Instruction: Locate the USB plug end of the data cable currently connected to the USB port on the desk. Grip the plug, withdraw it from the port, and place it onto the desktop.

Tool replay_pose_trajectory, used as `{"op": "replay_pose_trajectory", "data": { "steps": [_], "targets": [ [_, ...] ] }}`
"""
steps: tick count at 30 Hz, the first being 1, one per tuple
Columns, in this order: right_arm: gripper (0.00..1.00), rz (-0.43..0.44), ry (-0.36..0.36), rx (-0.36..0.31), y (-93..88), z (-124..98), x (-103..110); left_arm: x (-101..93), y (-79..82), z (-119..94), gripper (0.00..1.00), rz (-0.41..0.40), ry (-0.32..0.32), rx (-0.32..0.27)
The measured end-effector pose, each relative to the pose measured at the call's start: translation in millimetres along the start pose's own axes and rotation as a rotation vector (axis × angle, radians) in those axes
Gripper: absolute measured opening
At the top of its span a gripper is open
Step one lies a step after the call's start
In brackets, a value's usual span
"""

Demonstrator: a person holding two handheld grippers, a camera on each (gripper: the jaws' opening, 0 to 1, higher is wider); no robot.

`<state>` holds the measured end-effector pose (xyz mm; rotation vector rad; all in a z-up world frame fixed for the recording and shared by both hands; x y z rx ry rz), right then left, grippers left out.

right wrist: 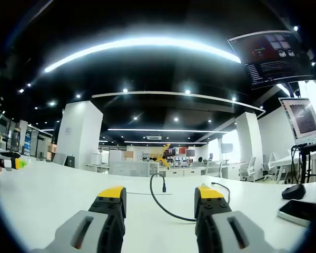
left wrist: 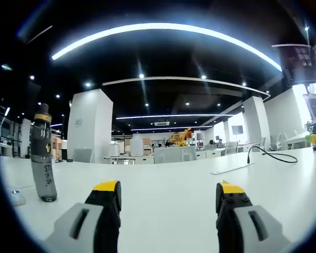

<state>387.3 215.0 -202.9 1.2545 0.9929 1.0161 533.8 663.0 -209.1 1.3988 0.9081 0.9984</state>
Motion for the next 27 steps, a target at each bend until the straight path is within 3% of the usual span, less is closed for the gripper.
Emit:
{"op": "replay_pose_trajectory", "data": {
  "steps": [27],
  "targets": [
    [0.53, -0.001, -0.003, 0.000, -0.4, -1.7, -1.7, -1.6, -1.9, -1.1, 0.73, -0.001, -0.003, 0.007]
  ]
}}
Point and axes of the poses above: the point that each gripper's makers call its tool centre point, and the gripper's own axes: z roughly forward along the fingers, x roughly to its left, y roughly out of its top, the point moved 9 cm from there along -z, roughly backward along the fingers, and after that the axes turned 10 degrees about x, right-handed, at the moved point
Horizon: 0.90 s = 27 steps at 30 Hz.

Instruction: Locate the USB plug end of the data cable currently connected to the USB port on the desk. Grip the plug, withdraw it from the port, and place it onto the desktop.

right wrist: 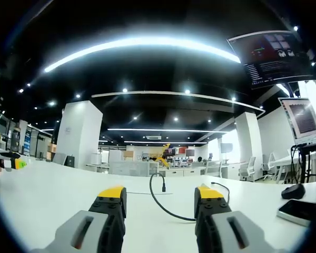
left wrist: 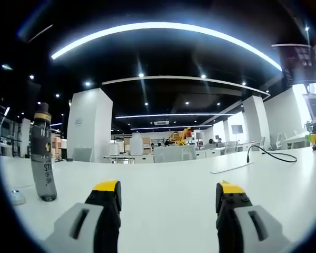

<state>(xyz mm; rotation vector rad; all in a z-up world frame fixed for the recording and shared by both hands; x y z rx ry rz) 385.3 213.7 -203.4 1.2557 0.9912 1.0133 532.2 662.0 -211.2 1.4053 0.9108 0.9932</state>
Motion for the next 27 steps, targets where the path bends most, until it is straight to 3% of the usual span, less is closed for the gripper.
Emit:
{"op": "replay_pose_trajectory", "data": {
  "steps": [27],
  "targets": [
    [0.53, 0.011, 0.009, -0.004, 2.3, 0.3, 0.6, 3.4, 0.4, 1.3, 0.73, 0.009, 0.021, 0.014]
  ]
}}
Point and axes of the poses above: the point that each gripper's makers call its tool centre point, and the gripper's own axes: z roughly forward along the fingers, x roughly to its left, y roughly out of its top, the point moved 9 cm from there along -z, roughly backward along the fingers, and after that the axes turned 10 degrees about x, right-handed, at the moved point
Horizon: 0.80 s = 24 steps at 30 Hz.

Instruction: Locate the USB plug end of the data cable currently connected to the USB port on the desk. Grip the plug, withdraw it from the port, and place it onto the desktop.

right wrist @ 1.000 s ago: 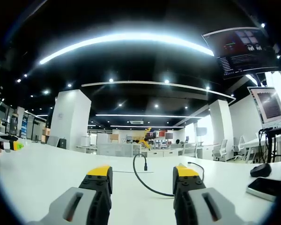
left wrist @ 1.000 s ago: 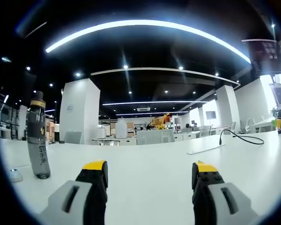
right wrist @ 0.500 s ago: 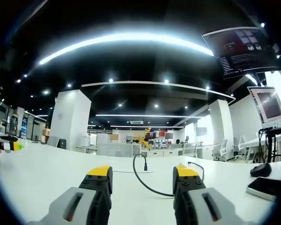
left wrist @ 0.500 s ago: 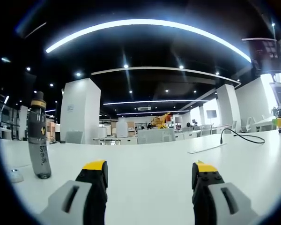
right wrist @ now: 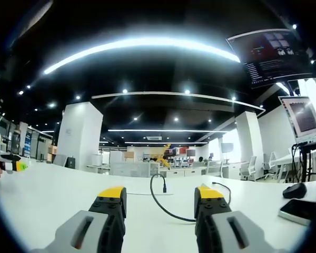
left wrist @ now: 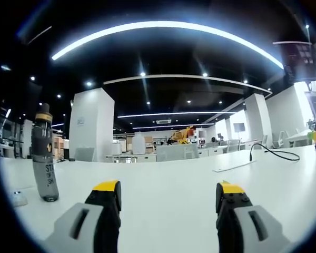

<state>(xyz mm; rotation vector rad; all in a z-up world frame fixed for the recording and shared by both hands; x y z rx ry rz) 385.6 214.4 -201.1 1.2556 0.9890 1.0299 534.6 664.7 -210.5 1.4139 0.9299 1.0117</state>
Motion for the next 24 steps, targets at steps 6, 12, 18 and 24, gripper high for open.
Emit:
{"op": "replay_pose_trajectory", "data": {
  "steps": [6, 12, 18, 24],
  "targets": [
    [0.53, -0.001, 0.010, -0.005, 1.7, 1.4, 1.1, -0.8, -0.6, 2.4, 0.73, 0.000, -0.004, 0.008],
    [0.53, 0.009, 0.017, -0.010, 2.4, 1.5, 0.8, -1.5, -1.5, 4.1, 0.73, -0.003, -0.009, 0.016],
    [0.53, 0.010, 0.031, -0.013, 3.5, 2.4, 1.9, -1.7, -1.2, 4.8, 0.73, -0.008, -0.012, 0.015],
    [0.53, 0.006, 0.055, -0.010, 6.1, 4.2, 2.6, -2.9, 3.7, 5.8, 0.74, 0.002, -0.027, 0.000]
  ]
}}
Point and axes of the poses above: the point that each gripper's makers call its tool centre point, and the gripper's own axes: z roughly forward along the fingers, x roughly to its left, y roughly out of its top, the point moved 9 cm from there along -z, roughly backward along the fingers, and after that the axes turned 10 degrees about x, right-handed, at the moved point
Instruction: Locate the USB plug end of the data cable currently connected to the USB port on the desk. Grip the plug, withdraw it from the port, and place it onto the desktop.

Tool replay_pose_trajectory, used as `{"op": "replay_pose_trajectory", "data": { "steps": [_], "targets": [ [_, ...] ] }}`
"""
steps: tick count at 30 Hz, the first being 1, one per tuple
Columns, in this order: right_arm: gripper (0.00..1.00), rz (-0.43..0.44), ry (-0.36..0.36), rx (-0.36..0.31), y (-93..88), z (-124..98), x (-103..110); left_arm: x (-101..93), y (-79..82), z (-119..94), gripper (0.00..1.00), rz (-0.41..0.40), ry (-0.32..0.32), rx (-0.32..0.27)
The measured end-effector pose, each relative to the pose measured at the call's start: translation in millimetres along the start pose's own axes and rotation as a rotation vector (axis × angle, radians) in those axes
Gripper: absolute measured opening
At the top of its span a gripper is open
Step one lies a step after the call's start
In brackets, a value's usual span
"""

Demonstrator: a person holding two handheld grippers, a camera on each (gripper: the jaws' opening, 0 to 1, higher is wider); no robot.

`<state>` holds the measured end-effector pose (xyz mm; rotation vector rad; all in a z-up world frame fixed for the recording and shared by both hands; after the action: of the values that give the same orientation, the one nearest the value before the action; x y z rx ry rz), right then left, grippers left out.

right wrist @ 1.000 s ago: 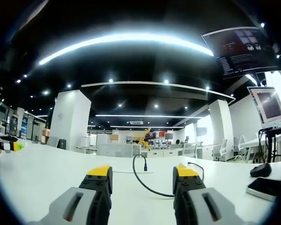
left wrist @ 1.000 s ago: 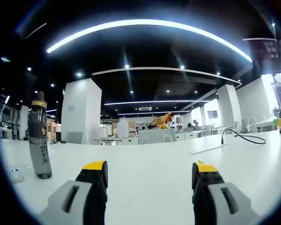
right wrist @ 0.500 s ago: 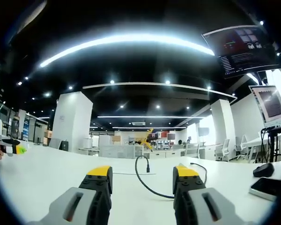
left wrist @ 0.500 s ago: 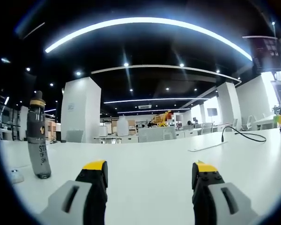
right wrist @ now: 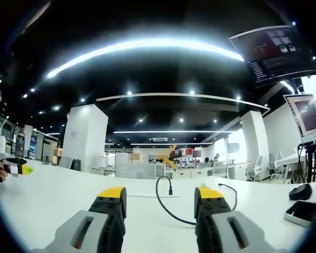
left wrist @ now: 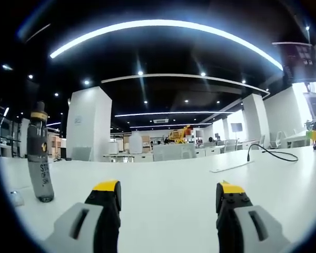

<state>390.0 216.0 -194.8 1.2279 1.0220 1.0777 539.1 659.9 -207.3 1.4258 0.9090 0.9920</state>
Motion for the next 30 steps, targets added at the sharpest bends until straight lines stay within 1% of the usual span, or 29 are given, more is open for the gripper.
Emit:
{"op": "replay_pose_trajectory", "data": {
  "steps": [3, 5, 8, 12, 17, 21, 23, 26, 29, 30],
  "targets": [
    [0.53, 0.000, 0.012, 0.000, 2.0, 0.8, 0.1, -1.3, 1.8, 1.0, 0.74, 0.019, -0.006, 0.001],
    [0.53, -0.007, 0.018, 0.001, 3.3, 1.4, 0.4, -1.9, 2.8, 1.3, 0.74, 0.022, -0.013, -0.003],
    [0.52, -0.030, 0.028, 0.009, 7.1, 2.4, -1.4, -1.5, 5.8, 1.7, 0.73, 0.049, -0.021, -0.001],
    [0.51, -0.045, 0.033, 0.019, 9.4, 4.4, -4.5, -1.0, 12.7, 4.0, 0.73, 0.061, -0.034, -0.009],
    [0.51, -0.054, 0.045, 0.022, 12.2, 9.0, -6.8, -7.6, 18.1, 10.3, 0.73, 0.064, -0.075, -0.019],
    [0.51, -0.057, 0.054, 0.031, 14.3, 13.5, -9.9, -13.6, 22.2, 17.0, 0.73, 0.085, -0.110, -0.015],
    [0.51, -0.056, 0.058, 0.036, 15.7, 16.2, -12.4, -16.7, 26.7, 20.6, 0.73, 0.092, -0.133, -0.031],
    [0.51, -0.054, 0.064, 0.046, 18.0, 20.8, -16.5, -18.8, 32.3, 25.6, 0.72, 0.104, -0.143, -0.044],
    [0.50, -0.052, 0.072, 0.053, 19.8, 24.8, -19.2, -23.0, 43.0, 33.4, 0.72, 0.094, -0.166, -0.099],
    [0.50, -0.052, 0.076, 0.058, 20.0, 26.4, -19.8, -24.9, 45.1, 35.9, 0.72, 0.100, -0.178, -0.106]
  ]
}}
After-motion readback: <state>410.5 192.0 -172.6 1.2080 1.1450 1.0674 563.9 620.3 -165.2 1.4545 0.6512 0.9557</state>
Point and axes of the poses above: the point that each gripper's makers call its tool centre point, and the gripper's own axes: z roughly forward along the fingers, x roughly to its left, y roughly out of its top, the point moved 9 cm from there along -z, roughly backward along the fingers, and after that the axes turned 10 degrees about x, right-handed, at the moved point
